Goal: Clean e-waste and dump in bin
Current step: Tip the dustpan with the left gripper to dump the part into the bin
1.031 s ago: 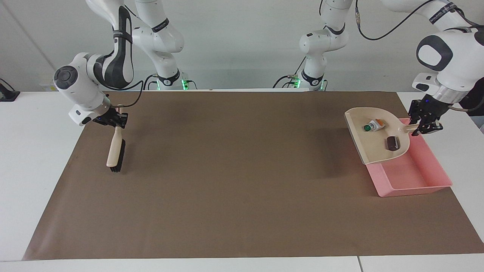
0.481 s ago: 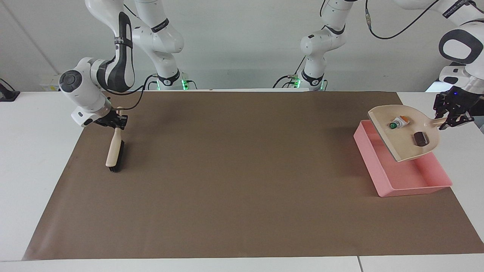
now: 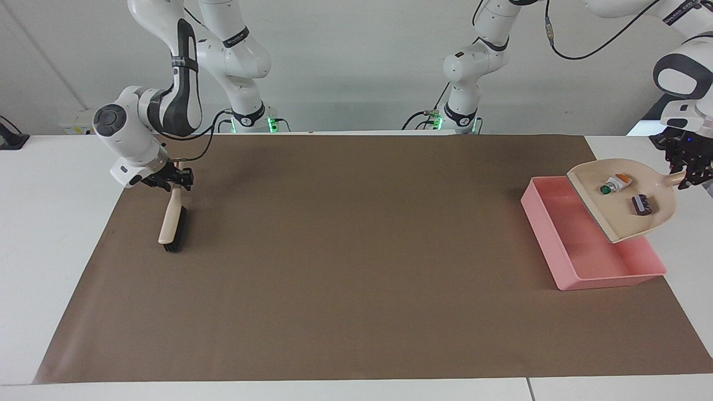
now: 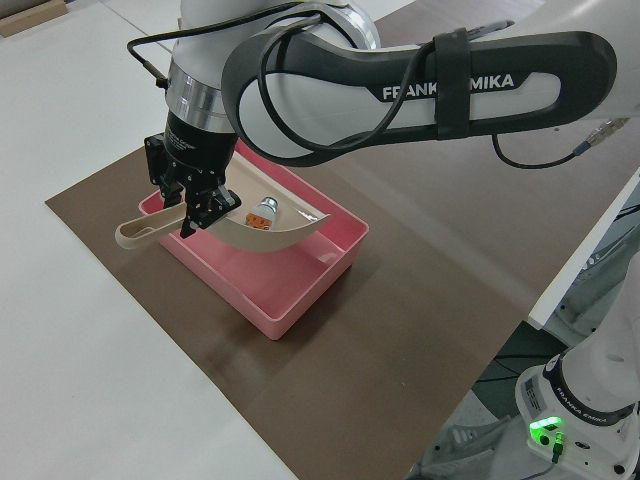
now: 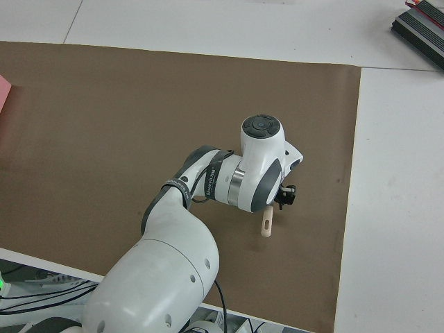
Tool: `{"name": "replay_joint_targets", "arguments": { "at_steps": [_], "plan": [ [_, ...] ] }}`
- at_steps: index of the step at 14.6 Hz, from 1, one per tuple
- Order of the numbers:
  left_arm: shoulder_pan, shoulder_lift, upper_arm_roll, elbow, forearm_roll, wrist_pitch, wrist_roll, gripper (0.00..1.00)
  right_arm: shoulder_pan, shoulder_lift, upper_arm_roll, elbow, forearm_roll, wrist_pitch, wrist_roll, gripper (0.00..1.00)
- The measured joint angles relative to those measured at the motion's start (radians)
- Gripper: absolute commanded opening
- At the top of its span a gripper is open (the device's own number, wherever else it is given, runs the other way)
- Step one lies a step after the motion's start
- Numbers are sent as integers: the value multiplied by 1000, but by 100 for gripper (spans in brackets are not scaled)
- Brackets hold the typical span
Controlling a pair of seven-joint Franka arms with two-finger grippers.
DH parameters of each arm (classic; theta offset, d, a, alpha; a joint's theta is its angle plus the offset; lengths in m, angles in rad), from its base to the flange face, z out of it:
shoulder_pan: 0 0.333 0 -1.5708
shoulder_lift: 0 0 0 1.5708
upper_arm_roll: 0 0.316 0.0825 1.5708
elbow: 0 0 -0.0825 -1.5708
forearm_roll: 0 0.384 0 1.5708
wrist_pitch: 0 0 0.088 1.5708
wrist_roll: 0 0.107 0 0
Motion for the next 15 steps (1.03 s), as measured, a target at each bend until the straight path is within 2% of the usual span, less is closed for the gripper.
{"name": "replay_joint_targets", "arguments": {
  "at_steps": [3,7,11,15],
  "plan": [
    [-3,13,-6,-5,159,46,-6,0,51,-1,9,66,1,-14,0,100],
    [-35,16,-11,-21,396,51,-132,0,91,-8,36,252,3,-34,13,100],
    [-73,15,-11,-32,560,47,-200,0,169,-20,60,461,3,-220,227,100],
    [-107,6,-11,-14,640,-6,-202,0,201,-24,50,626,6,-431,363,100]
  ]
}}
